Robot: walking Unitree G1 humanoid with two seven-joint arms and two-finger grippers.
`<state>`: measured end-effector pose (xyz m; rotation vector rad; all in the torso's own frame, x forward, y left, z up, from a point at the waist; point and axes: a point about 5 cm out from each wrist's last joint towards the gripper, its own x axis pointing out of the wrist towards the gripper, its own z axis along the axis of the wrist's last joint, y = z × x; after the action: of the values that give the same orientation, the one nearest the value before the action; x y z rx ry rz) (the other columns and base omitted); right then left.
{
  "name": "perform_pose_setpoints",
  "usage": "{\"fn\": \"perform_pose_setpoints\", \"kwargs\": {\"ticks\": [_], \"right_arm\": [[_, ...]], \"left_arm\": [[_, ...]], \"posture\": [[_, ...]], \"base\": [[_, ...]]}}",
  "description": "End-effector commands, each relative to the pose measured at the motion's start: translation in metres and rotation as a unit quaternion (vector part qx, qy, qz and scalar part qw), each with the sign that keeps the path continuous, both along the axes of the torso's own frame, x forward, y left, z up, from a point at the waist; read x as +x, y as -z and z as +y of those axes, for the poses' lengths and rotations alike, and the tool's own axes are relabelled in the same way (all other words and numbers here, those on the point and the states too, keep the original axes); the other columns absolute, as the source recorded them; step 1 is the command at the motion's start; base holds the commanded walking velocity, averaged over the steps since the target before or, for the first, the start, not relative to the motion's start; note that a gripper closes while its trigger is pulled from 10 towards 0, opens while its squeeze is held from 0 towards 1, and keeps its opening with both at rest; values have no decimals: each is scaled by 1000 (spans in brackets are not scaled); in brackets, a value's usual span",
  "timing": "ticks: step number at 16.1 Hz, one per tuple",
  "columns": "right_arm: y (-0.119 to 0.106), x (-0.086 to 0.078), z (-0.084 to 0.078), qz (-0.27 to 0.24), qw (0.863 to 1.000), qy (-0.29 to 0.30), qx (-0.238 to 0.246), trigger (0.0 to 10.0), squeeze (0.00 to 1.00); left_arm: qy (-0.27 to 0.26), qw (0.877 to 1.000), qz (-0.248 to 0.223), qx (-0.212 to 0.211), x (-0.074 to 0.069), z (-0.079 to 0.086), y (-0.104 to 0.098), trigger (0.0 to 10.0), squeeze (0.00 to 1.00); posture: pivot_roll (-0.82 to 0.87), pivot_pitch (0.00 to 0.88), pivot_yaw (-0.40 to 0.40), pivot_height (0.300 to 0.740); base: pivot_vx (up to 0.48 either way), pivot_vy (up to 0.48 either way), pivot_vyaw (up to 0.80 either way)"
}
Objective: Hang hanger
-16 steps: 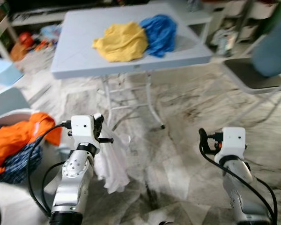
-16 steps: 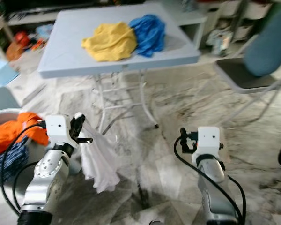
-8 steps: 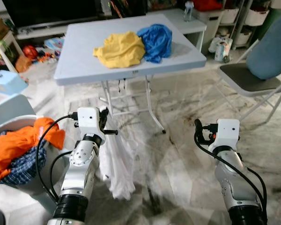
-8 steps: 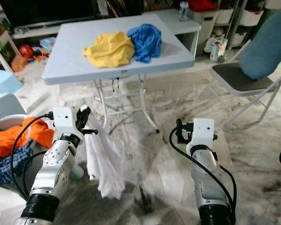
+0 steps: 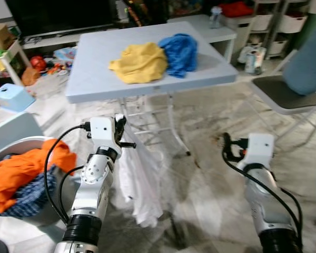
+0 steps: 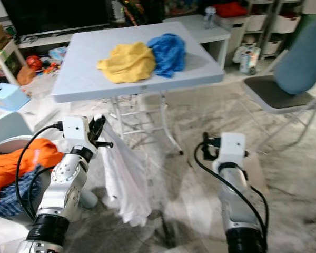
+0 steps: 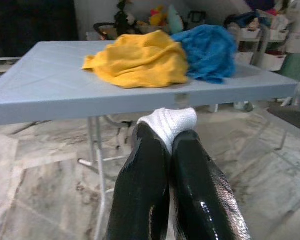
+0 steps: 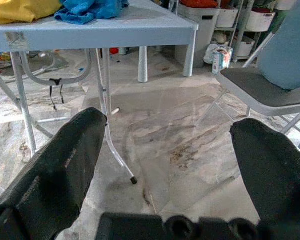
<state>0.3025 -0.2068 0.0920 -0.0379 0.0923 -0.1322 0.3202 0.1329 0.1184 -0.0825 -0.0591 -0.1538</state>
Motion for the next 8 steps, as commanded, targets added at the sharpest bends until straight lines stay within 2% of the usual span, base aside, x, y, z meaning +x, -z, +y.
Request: {"fn": "perform_pose_setpoints", "kwargs": {"ticks": [1,6,8], "right_arm": [[3,-1,5,3,1000,-4,4,10000,0],[0,1,7,-2,1000,-13,2,10000,0],[3,-2,7,2,1000,-15,1,10000,0]], "left_arm": [[-8,1000,-7,4,-2,8,0,10000,0],[-7,1000,0,8,-8,7,7,10000,0],[-6,1000,4,12,-10,8,9,10000,0]], "posture": [[-120,0,73,740],[-119,0,58,740],[-117,0,55,740]], "base": [[292,285,-475],[318,278,-490],[356,270,-800]]}}
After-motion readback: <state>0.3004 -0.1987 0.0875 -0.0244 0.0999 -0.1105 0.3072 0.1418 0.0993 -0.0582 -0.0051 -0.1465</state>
